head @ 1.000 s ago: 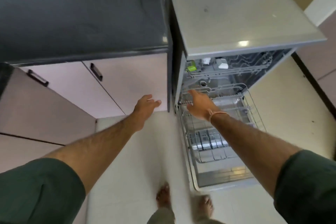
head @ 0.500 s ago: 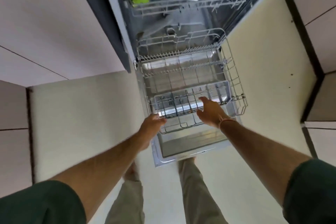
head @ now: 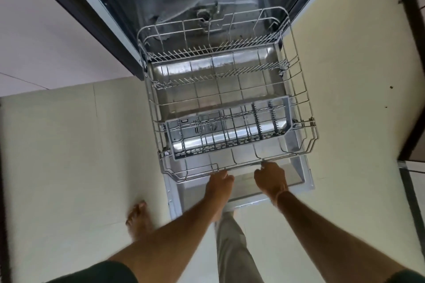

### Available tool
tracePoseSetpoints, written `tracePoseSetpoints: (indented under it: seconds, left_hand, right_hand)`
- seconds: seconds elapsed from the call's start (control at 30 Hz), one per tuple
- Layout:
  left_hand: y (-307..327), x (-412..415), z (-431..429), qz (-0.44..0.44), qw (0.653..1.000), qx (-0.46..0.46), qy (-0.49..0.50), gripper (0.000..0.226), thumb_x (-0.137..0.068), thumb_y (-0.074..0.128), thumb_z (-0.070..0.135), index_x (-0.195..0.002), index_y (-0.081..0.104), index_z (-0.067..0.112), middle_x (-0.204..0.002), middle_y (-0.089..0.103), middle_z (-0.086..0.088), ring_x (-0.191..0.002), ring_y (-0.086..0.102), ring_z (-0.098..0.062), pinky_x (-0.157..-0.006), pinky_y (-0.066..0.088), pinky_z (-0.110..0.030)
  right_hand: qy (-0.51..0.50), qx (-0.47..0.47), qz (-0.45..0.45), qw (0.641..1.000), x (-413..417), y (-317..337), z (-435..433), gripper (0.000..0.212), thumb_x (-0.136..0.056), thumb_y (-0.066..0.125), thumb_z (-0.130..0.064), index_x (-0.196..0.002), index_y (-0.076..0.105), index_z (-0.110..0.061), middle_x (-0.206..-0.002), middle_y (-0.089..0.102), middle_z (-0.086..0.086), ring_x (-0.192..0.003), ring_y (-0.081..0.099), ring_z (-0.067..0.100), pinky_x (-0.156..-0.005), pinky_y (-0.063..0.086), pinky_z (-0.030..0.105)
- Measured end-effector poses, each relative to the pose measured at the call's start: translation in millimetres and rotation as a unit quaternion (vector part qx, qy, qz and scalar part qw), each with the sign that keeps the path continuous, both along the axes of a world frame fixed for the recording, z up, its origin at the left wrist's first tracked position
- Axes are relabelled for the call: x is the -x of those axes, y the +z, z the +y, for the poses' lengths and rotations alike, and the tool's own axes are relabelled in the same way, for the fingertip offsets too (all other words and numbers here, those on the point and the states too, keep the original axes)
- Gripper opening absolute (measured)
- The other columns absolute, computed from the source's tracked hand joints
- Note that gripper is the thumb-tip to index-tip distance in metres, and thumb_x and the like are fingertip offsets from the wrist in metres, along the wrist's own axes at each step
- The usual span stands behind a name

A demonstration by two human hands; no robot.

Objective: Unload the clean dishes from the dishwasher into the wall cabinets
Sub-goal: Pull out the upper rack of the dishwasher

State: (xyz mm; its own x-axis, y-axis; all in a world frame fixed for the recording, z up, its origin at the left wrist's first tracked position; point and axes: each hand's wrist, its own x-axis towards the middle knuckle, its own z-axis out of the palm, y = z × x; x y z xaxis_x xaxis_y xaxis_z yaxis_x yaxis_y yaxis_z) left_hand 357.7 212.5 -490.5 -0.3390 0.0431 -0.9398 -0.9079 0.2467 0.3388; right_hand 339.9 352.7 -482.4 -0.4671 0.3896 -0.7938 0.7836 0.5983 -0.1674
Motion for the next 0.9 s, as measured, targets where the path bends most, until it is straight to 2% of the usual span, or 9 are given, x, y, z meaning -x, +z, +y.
tracePoseSetpoints:
  seconds: [0.17,0.33,0.43,0.5,0.6,0.67,0.73,0.83,0.9]
  left_hand:
    - [0.5,5.8,17.5,0.021,0.996,0.037,0.075,0.041,-0.1,0.048,0.021,-0.142,0.052,0.019,-0.145,0.05,0.004,-0.133,0.048,-0.022,-0.116,0.035,-0.039]
    - [-5.1,56.8,13.3,0.065,0.995,0.058,0.051,0.045,-0.104,0.042,0.034,-0.148,0.042,0.024,-0.152,0.044,-0.001,-0.137,0.045,-0.024,-0.116,0.035,-0.042]
    - [-12.8,94.7,3.9,0.096,0.992,0.067,0.047,0.047,-0.104,0.044,0.033,-0.15,0.039,0.024,-0.156,0.037,0.001,-0.142,0.038,-0.022,-0.117,0.032,-0.04]
    - [-18.6,122.3,-1.8,0.125,0.989,0.074,0.032,0.047,-0.103,0.047,0.028,-0.149,0.041,0.023,-0.154,0.039,0.0,-0.14,0.041,-0.022,-0.115,0.035,-0.036]
    - [-26.0,159.3,-10.3,0.163,0.982,0.095,0.005,0.049,-0.1,0.049,0.026,-0.149,0.041,0.026,-0.151,0.046,-0.004,-0.131,0.052,-0.026,-0.11,0.042,-0.04]
    - [-30.0,182.7,-15.8,0.192,0.976,0.104,-0.01,0.052,-0.099,0.048,0.023,-0.15,0.039,0.027,-0.152,0.044,-0.004,-0.121,0.06,-0.028,-0.097,0.053,-0.04]
    - [-31.1,207.4,-21.6,0.224,0.966,0.125,-0.034,0.054,-0.1,0.046,0.021,-0.152,0.034,0.028,-0.154,0.04,-0.002,-0.112,0.065,-0.028,-0.076,0.059,-0.033]
    - [-35.5,250.3,-28.8,0.254,0.954,0.15,-0.061,0.058,-0.101,0.046,0.022,-0.155,0.027,0.028,-0.158,0.031,-0.002,-0.12,0.058,-0.019,-0.08,0.055,-0.026]
    - [-37.1,277.7,-32.6,0.279,0.944,0.154,-0.084,0.062,-0.1,0.048,0.022,-0.156,0.023,0.029,-0.16,0.026,-0.002,-0.121,0.057,-0.021,-0.071,0.056,-0.024]
  right_hand:
    - [-0.119,0.033,0.072,0.99,12.8,-9.0,-11.1,0.037,-0.091,0.054,-0.035,-0.106,0.068,-0.004,-0.108,0.069,0.011,-0.101,0.062,0.028,-0.092,0.048,0.039]
    - [-0.098,0.061,0.12,0.986,70.3,-14.5,-11.1,0.04,-0.093,0.049,-0.039,-0.087,0.07,-0.006,-0.093,0.072,0.012,-0.091,0.068,0.028,-0.093,0.05,0.046]
    - [-0.133,0.054,0.136,0.98,112.8,-36.0,-13.3,0.037,-0.081,0.054,-0.044,-0.08,0.069,-0.01,-0.084,0.073,0.01,-0.083,0.07,0.028,-0.085,0.056,0.05]
    - [-0.149,0.055,0.143,0.977,141.6,-54.2,-16.0,0.041,-0.076,0.055,-0.048,-0.081,0.07,-0.011,-0.081,0.073,0.008,-0.079,0.071,0.027,-0.08,0.059,0.048]
    - [-0.167,0.064,0.16,0.971,187.6,-75.5,-21.3,0.058,-0.067,0.05,-0.058,-0.096,0.07,-0.012,-0.094,0.073,0.01,-0.085,0.071,0.031,-0.079,0.059,0.048]
    - [-0.175,0.062,0.165,0.969,221.8,-83.6,-26.2,0.063,-0.064,0.05,-0.055,-0.099,0.068,-0.006,-0.096,0.074,0.012,-0.084,0.071,0.031,-0.079,0.06,0.048]
    - [-0.177,0.067,0.172,0.967,255.9,-84.5,-32.2,0.06,-0.064,0.052,-0.049,-0.1,0.068,-0.004,-0.095,0.074,0.012,-0.081,0.072,0.03,-0.077,0.06,0.048]
    - [-0.154,0.083,0.193,0.965,308.4,-93.7,-35.8,0.059,-0.067,0.052,-0.051,-0.109,0.064,-0.012,-0.105,0.072,0.011,-0.088,0.072,0.03,-0.08,0.059,0.047]
    - [-0.112,0.092,0.196,0.97,343.0,-103.1,-35.2,0.054,-0.068,0.047,-0.052,-0.106,0.063,-0.016,-0.109,0.071,0.009,-0.094,0.07,0.029,-0.084,0.058,0.046]
